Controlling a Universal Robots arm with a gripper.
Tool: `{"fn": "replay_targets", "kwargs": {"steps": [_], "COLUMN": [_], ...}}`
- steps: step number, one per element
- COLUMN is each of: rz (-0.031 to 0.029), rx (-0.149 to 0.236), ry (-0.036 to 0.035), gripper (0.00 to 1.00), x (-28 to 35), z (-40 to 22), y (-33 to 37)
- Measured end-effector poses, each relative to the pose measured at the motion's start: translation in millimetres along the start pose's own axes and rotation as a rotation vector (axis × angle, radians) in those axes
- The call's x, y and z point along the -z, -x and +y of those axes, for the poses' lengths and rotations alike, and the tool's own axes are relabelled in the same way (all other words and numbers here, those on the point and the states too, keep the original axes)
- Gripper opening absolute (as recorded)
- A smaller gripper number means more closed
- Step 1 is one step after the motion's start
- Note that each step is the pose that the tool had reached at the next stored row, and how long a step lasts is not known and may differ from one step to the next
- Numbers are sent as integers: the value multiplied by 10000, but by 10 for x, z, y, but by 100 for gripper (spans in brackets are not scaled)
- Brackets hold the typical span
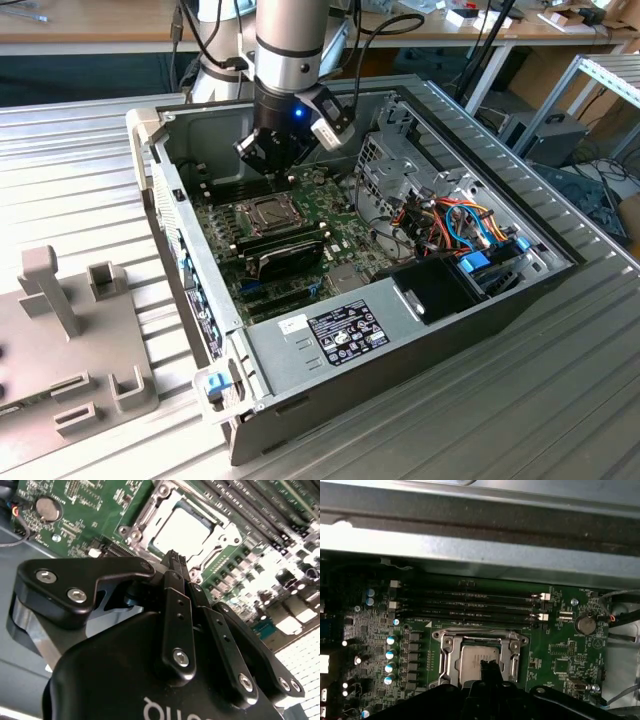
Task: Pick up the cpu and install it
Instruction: 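Install the first cpu locking lever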
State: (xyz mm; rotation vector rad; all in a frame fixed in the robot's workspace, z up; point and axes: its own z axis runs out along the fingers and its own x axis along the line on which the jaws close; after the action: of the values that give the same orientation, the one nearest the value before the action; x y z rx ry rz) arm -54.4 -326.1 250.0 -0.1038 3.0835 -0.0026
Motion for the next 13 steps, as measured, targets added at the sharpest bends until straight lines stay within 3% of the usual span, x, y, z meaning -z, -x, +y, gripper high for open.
{"fn": "replay_targets", "kwargs": {"steps": [9,13], "rz": [2,1], "rx": [-231,-256], "ry": [-33,-33], "gripper": [11,11], "x": [-33,-51], "z": [-64,-81], "y": [-10,-58]}}
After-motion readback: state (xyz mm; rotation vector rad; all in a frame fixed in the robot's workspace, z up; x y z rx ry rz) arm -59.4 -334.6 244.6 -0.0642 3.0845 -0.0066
